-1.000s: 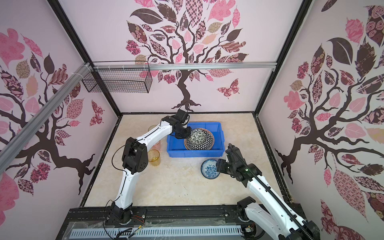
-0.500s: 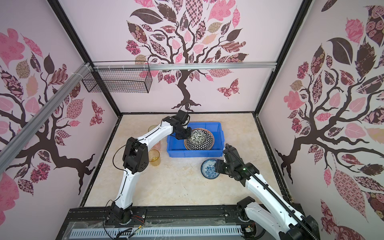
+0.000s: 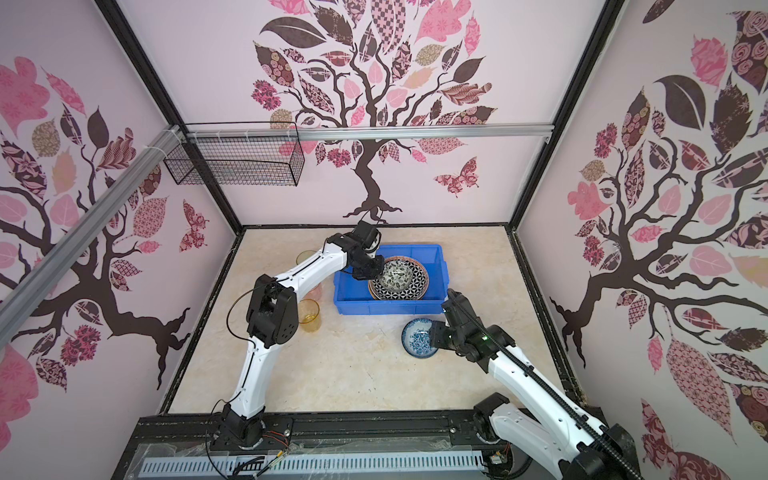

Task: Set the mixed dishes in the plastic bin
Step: 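Open the left gripper to release the bowl while the right approaches the blue bowl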

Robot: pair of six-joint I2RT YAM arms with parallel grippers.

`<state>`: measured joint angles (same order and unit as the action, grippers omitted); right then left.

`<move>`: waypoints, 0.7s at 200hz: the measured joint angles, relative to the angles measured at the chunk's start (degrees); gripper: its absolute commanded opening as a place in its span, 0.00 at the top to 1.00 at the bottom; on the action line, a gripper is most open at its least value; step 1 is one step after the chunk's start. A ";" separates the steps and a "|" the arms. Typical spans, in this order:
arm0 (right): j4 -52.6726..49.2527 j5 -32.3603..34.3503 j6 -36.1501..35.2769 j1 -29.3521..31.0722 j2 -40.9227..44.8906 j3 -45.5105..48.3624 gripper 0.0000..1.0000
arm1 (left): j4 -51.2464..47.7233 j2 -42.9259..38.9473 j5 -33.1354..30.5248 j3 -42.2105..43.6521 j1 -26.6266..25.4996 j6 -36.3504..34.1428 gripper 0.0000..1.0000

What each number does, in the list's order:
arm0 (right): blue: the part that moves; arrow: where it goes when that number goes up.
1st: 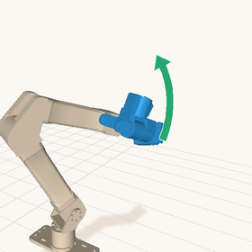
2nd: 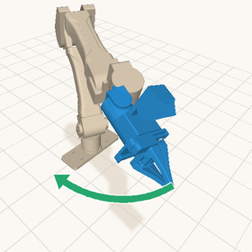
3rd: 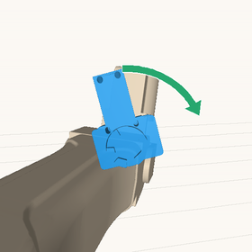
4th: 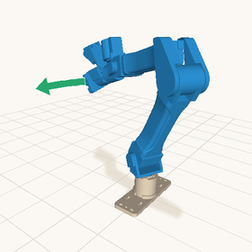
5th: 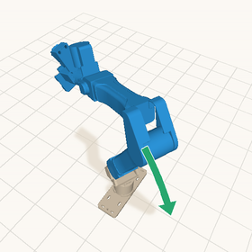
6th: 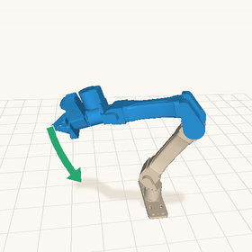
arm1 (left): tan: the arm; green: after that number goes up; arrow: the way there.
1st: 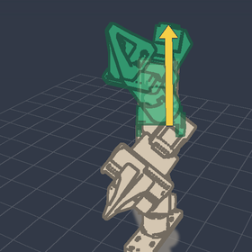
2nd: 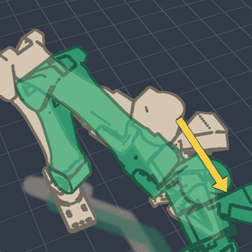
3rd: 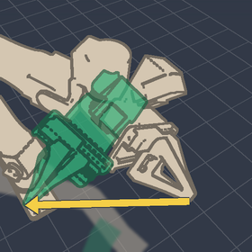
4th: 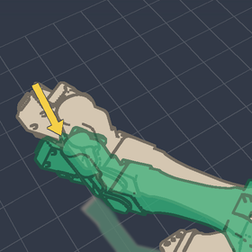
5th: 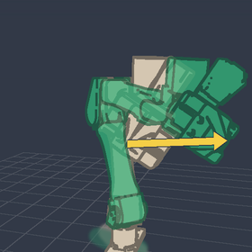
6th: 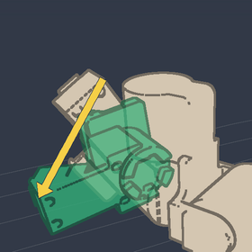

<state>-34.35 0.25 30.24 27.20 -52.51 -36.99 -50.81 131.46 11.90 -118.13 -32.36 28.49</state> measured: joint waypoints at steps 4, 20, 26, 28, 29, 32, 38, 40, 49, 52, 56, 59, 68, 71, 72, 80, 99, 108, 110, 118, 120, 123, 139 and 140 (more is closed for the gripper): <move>0.02 0.07 0.02 0.07 0.00 0.00 0.45 | 0.00 0.00 -0.02 0.00 -0.04 0.20 0.85; 0.11 0.28 0.02 0.17 -0.17 0.00 0.45 | -0.07 0.00 0.00 0.00 -0.11 -0.04 0.82; 0.11 0.42 0.02 0.17 -0.28 0.00 0.45 | -0.13 0.00 0.04 0.00 -0.15 0.00 0.81; 0.13 0.46 0.02 0.17 -0.33 0.00 0.45 | -0.15 0.00 0.04 0.00 -0.15 0.02 0.81; 0.13 0.48 0.02 0.20 -0.35 0.00 0.45 | -0.20 0.00 0.04 0.00 -0.15 0.11 0.80; 0.11 0.52 0.02 0.20 -0.39 0.00 0.45 | -0.24 0.00 0.07 0.00 -0.15 0.07 0.80; 0.13 0.66 0.02 0.24 -0.50 0.00 0.45 | -0.33 0.00 0.13 0.00 -0.15 0.11 0.80; 0.13 0.66 0.02 0.28 -0.55 0.00 0.45 | -0.33 0.00 0.15 0.00 -0.15 -0.02 0.80; 0.13 0.79 0.02 0.42 -0.68 0.00 0.45 | -0.33 -0.02 0.20 0.00 -0.15 0.02 0.79; 0.15 0.81 0.02 0.46 -0.70 0.00 0.45 | -0.35 -0.04 0.20 0.00 -0.15 0.02 0.79; 0.17 0.85 0.02 0.52 -0.76 0.00 0.45 | -0.35 -0.04 0.20 0.00 -0.15 0.02 0.79; 0.20 0.90 0.02 0.57 -0.81 0.00 0.45 | -0.35 -0.04 0.20 0.00 -0.15 0.00 0.79; 0.28 1.05 0.02 0.70 -0.92 0.00 0.45 | -0.35 -0.09 0.20 0.00 -0.15 0.00 0.78; 0.31 1.07 0.02 0.74 -0.94 0.00 0.45 | -0.35 -0.13 0.20 0.00 -0.15 0.00 0.78; 0.33 1.07 0.02 0.76 -0.96 0.00 0.45 | -0.35 -0.15 0.20 0.00 -0.15 0.00 0.78; 0.35 1.09 0.02 0.85 -1.07 0.00 0.45 | -0.33 -0.33 0.20 0.07 -0.15 0.00 0.78; 0.35 1.11 0.04 0.92 -1.22 0.00 0.47 | -0.33 -1.16 0.22 0.13 -0.15 -0.02 0.77; 0.37 1.14 0.11 0.92 -1.25 0.00 0.47 | -0.28 -1.84 0.33 0.31 -0.09 -0.02 0.76; 0.35 1.16 0.13 0.94 -1.27 0.00 0.47 | -0.24 -1.99 0.35 0.39 -0.09 -0.02 0.76; 0.37 1.20 0.22 0.94 -1.29 0.00 0.47 | -0.09 -2.93 0.50 0.90 0.02 -0.02 0.76; 0.37 1.20 0.24 0.94 -1.31 0.00 0.47 | -0.04 -3.15 0.52 1.03 0.04 -0.02 0.76; 0.37 1.22 0.24 0.94 -1.33 0.00 0.47 | -0.02 -3.43 0.63 1.20 0.11 0.02 0.76; 0.46 1.27 0.39 1.07 -1.55 0.00 0.47 | 0.33 -5.73 0.90 2.47 0.48 -0.02 0.75; 0.46 1.27 0.39 1.07 -1.57 0.00 0.47 | 0.35 -5.84 0.90 2.54 0.50 -0.02 0.75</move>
<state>-33.89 1.52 30.63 28.27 -54.08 -36.99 -50.46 125.62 12.80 -115.59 -31.86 28.47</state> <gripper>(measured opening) 0.529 0.247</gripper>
